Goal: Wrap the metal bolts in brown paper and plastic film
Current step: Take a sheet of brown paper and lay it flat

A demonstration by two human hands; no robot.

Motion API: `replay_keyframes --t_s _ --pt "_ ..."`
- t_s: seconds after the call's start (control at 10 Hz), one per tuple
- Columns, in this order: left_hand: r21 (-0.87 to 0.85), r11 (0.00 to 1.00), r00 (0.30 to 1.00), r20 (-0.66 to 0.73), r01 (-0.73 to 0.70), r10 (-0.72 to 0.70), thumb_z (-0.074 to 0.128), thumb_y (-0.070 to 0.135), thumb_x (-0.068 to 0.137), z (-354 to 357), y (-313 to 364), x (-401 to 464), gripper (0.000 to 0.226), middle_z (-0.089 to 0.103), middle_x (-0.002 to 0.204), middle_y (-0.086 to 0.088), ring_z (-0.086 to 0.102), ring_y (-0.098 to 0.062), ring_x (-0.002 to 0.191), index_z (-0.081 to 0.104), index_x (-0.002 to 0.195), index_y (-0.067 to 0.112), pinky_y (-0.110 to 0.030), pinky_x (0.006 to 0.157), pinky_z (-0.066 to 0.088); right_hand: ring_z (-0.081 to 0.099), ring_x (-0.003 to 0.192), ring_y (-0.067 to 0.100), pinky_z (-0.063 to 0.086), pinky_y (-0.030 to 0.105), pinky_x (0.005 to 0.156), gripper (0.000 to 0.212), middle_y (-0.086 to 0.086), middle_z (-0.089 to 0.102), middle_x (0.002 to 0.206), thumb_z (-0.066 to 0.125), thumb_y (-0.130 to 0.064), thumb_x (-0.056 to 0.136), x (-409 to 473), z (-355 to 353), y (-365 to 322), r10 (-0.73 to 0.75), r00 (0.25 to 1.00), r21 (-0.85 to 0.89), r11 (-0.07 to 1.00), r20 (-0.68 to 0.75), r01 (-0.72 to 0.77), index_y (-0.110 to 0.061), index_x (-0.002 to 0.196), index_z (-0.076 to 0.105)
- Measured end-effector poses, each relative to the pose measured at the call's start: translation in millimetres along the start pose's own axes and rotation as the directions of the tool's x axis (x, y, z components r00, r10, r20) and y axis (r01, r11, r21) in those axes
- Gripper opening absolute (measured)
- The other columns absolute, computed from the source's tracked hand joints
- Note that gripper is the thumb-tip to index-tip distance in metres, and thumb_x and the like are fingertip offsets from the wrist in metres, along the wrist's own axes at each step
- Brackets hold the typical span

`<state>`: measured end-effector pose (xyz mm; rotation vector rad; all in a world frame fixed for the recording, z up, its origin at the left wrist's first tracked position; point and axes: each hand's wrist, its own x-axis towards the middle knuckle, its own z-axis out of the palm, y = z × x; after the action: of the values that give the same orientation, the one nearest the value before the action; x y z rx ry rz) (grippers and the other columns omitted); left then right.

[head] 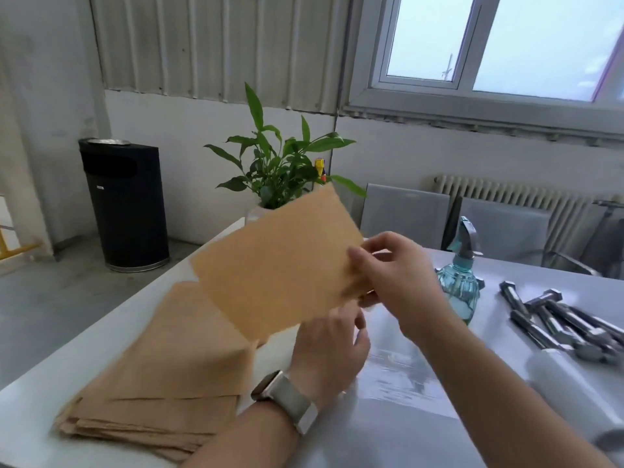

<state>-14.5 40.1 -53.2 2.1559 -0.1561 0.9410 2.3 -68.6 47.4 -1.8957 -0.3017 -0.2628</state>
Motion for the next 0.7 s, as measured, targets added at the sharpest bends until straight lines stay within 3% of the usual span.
replay_keyframes --t_s 0.1,0.2,0.3,0.4,0.5,0.6,0.7 --pt "-0.186 0.930 0.908 0.342 0.317 -0.242 0.043 0.011 0.103 13 -14 -4 0.053 0.063 0.123 0.023 0.055 0.002 0.113 0.050 0.121 0.060 0.000 0.106 0.000 0.061 0.043 0.018 0.050 0.029 0.039 0.008 0.005 0.069 0.060 0.070 -0.009 0.089 -9 -73 36 0.128 0.981 0.077 0.990 -0.146 -0.117 -0.006 0.092 0.064" --pt "-0.582 0.690 0.901 0.233 0.430 -0.366 0.055 0.015 0.081 4 -16 3 0.040 0.067 0.068 0.025 0.064 0.001 0.072 0.072 0.090 0.050 -0.023 0.075 0.052 0.062 0.043 0.031 0.047 0.031 0.037 0.011 0.007 0.069 0.061 0.065 -0.004 0.090 -39 -120 74 0.166 0.958 -0.042 0.983 -0.235 -0.180 -0.008 0.099 0.059" --pt "-0.629 0.373 0.731 0.557 0.682 -0.396 0.041 0.044 0.098 0 -10 18 0.037 0.056 0.050 -0.004 0.049 -0.019 0.037 0.061 0.092 0.013 -0.022 0.038 0.039 0.061 0.039 0.034 0.041 0.022 0.034 0.025 0.008 0.068 0.063 0.061 -0.003 0.091 -70 -138 97 0.204 0.940 -0.137 0.959 -0.273 -0.248 -0.020 0.108 0.054" --pt "-0.471 0.385 0.608 0.636 0.794 -0.476 0.059 0.066 0.081 5 -14 27 0.059 0.059 0.066 -0.011 0.053 -0.019 0.043 0.057 0.112 0.016 -0.025 0.036 0.041 0.059 0.036 0.026 0.040 0.018 0.034 0.029 0.009 0.067 0.059 0.055 -0.005 0.093 -88 -139 106 0.206 0.952 -0.231 0.938 -0.227 -0.259 -0.031 0.106 0.054" --pt "-0.311 0.732 0.734 0.574 0.606 -0.364 0.082 0.025 0.078 11 -8 15 0.052 0.063 0.079 -0.008 0.057 -0.015 0.052 0.053 0.121 0.028 -0.027 0.047 0.047 0.057 0.033 0.022 0.039 0.016 0.035 0.023 0.007 0.066 0.055 0.050 -0.004 0.091 -94 -136 109 0.242 0.952 -0.296 0.910 -0.187 -0.289 -0.025 0.093 0.060" --pt "-0.203 0.897 0.829 0.499 0.393 -0.250 0.074 0.008 0.081 19 -11 12 0.055 0.063 0.090 0.000 0.061 -0.011 0.067 0.053 0.118 0.043 -0.023 0.061 0.048 0.057 0.037 0.015 0.044 0.018 0.042 0.018 -0.002 0.065 0.056 0.054 -0.014 0.090 -96 -135 114 0.263 0.952 -0.398 0.865 -0.158 -0.305 -0.026 0.081 0.064" --pt "-0.107 0.972 0.913 0.378 0.208 -0.154 0.074 0.015 0.083 23 -12 10 0.033 0.061 0.097 0.010 0.061 -0.004 0.071 0.060 0.098 0.042 -0.009 0.061 0.042 0.056 0.065 -0.011 0.040 0.006 0.054 0.017 -0.009 0.062 0.074 0.060 -0.025 0.088 -98 -134 118 0.214 0.964 -0.548 0.793 -0.156 -0.265 -0.033 0.074 0.065"
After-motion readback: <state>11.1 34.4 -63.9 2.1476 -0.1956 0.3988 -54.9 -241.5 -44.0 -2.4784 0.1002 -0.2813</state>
